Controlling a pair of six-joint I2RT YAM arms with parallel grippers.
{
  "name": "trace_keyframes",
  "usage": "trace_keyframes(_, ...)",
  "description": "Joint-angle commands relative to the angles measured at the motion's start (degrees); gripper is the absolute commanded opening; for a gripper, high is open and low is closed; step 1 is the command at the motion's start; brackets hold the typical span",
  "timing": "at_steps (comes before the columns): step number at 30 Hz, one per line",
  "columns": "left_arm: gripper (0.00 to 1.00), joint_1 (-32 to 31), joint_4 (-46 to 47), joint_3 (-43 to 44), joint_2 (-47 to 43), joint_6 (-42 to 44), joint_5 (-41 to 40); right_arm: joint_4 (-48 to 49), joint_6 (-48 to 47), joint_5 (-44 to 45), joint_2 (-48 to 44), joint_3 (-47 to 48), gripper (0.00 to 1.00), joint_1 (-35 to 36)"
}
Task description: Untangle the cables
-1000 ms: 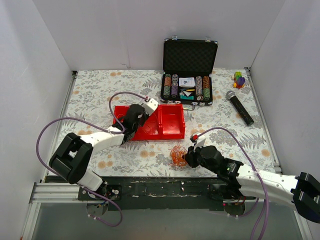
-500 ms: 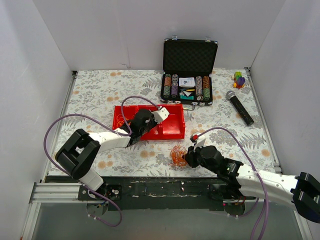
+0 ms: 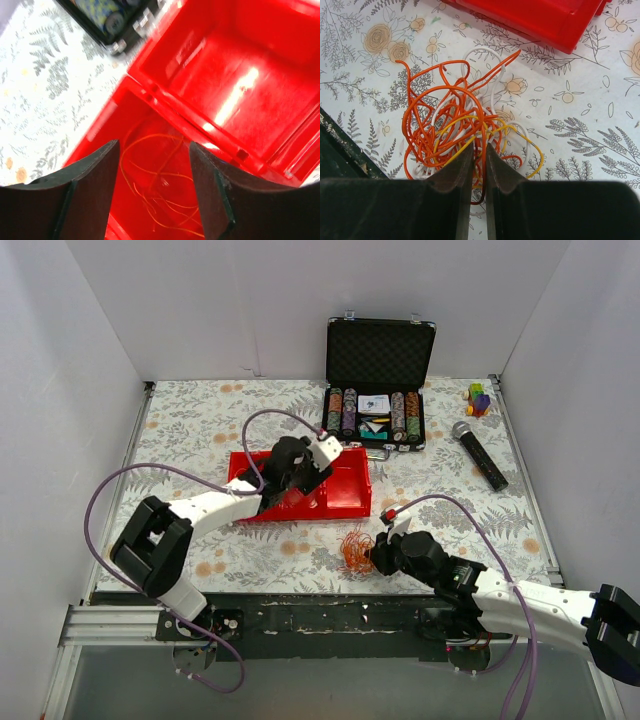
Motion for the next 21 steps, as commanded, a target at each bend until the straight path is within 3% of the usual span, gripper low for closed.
trace_keyframes(1, 0.60, 1.97, -10.63, 7.20, -5.87, -3.44, 7.01, 0.99, 0.09, 1.09, -0.83, -0.49, 0.22, -0.03)
trace_keyframes(4, 0.67, 2.06, -15.11, 7.64, -10.88, -3.44, 10.98, 0.99, 0.27, 0.92, -1.09, -0.66, 0.22, -0.03)
trace_keyframes(9, 0.71, 2.06, -20.13, 6.24, -17.74, -3.18, 17.14, 1.52, 0.18, 0.66, -1.27, -0.93, 0.21, 0.06)
trace_keyframes(16, 0.70, 1.54, -19.78, 5.19, -18.80, -5.11, 26.35, 1.61, 0.18, 0.57, -1.00, -0.93, 0.22, -0.03)
trace_keyframes(21, 0.70, -3.28, -18.56, 0.80, -18.72, -1.95, 34.71, 1.25, 0.27, 0.74, -1.62, -0.93, 0.22, -0.03)
